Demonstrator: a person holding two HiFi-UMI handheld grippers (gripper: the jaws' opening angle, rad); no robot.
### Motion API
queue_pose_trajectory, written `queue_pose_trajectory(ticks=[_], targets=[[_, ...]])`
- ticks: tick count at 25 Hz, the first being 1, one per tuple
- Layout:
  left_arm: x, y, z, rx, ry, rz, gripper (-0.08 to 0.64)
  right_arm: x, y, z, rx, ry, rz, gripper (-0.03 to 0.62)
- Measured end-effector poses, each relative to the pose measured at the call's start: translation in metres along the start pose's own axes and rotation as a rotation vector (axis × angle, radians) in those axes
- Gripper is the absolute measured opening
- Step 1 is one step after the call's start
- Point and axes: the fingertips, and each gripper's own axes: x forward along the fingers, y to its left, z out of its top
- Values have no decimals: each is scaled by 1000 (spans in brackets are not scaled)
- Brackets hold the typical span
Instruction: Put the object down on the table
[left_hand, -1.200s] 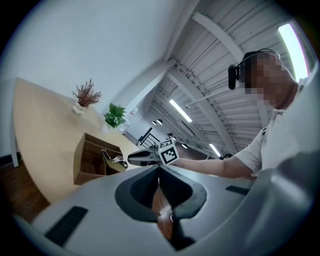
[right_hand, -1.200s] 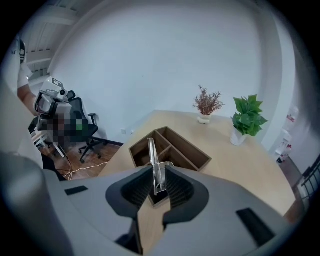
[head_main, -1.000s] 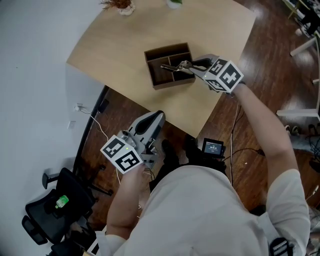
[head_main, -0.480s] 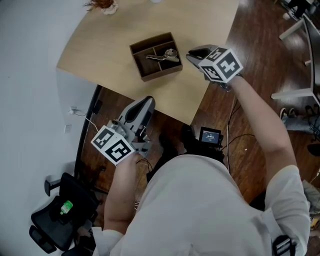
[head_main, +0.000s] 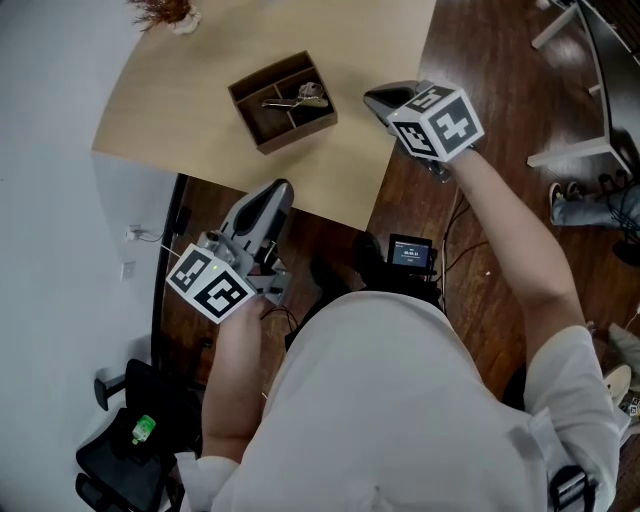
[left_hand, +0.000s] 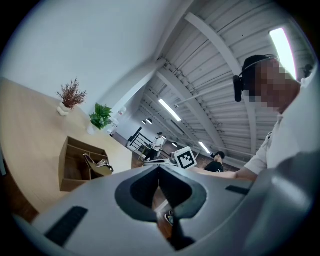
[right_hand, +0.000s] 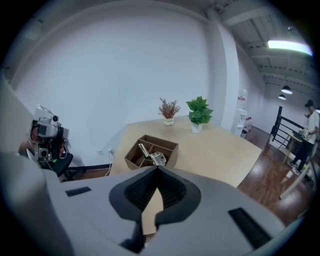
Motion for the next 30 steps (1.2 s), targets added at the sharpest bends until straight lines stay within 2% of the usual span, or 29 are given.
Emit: queue_pose_trajectory(ticks=[15, 22, 30], targets=[[-3, -17, 0, 21, 8, -39, 2, -51, 42, -2, 62, -82, -35, 3], [-11, -22, -3, 17, 5, -41, 2, -68, 50, -15, 124, -106, -60, 3], [-19, -37, -13, 14, 16, -66, 2, -89, 73, -25, 220, -191, -84, 3]])
